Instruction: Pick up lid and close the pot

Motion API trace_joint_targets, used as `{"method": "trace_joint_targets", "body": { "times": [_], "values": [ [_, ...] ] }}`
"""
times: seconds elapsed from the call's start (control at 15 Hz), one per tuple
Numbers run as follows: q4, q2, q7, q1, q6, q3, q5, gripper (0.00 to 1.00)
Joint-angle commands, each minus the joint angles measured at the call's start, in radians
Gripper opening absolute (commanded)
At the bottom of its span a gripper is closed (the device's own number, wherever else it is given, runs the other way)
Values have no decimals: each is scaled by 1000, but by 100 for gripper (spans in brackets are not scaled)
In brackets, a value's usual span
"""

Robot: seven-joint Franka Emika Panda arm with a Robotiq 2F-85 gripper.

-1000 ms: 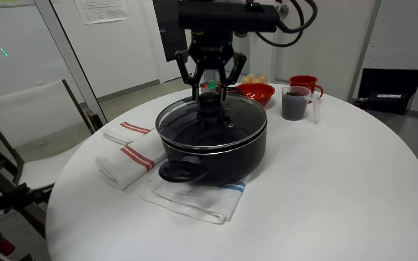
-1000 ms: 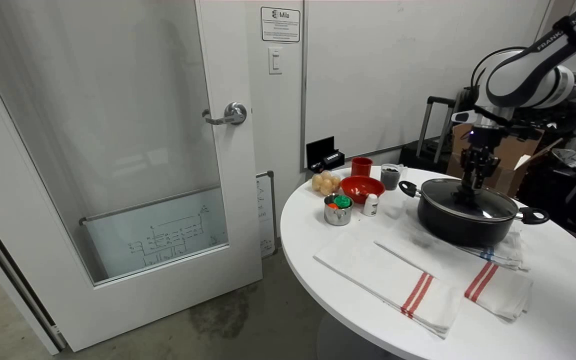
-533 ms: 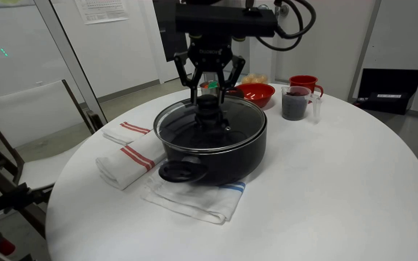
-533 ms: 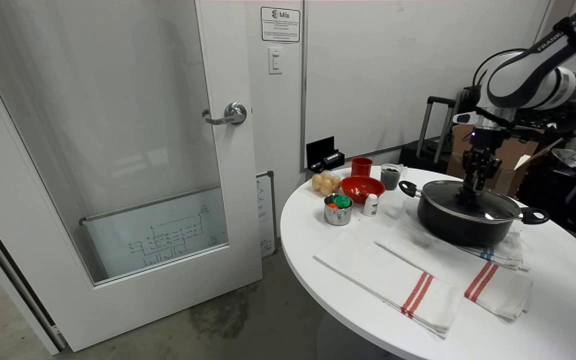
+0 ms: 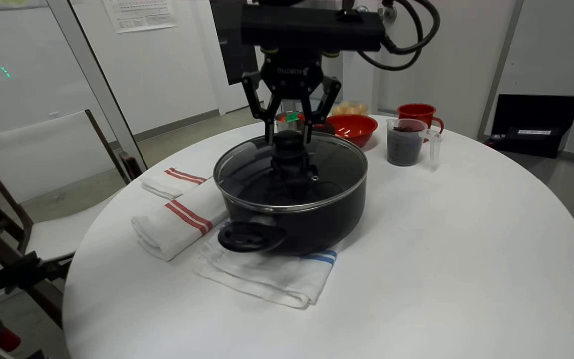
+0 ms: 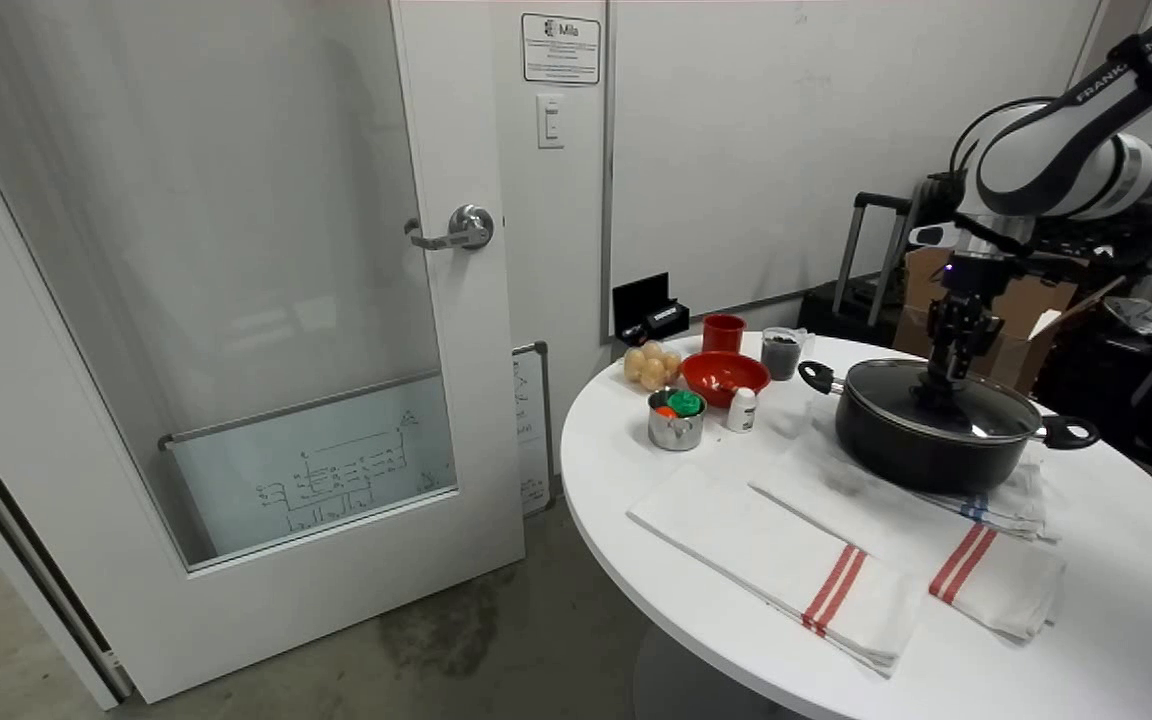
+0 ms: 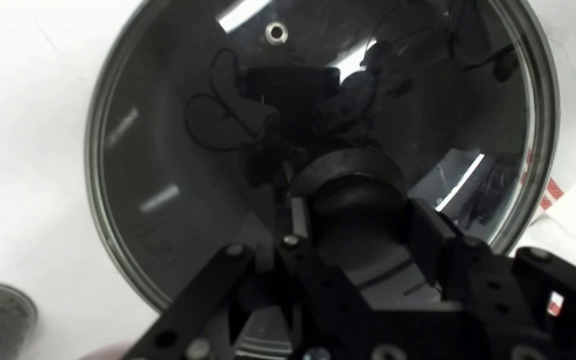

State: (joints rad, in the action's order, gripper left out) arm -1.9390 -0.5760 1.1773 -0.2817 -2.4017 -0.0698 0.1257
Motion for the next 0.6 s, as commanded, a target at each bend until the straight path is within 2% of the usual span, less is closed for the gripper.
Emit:
{"method": "trace_joint_targets", "body": {
  "times": [0.0, 0.53],
  "values": [
    [-7, 16, -10, -6, -4, 1, 18, 25],
    [29, -5, -15, -2, 21, 2, 12, 25]
  ]
}}
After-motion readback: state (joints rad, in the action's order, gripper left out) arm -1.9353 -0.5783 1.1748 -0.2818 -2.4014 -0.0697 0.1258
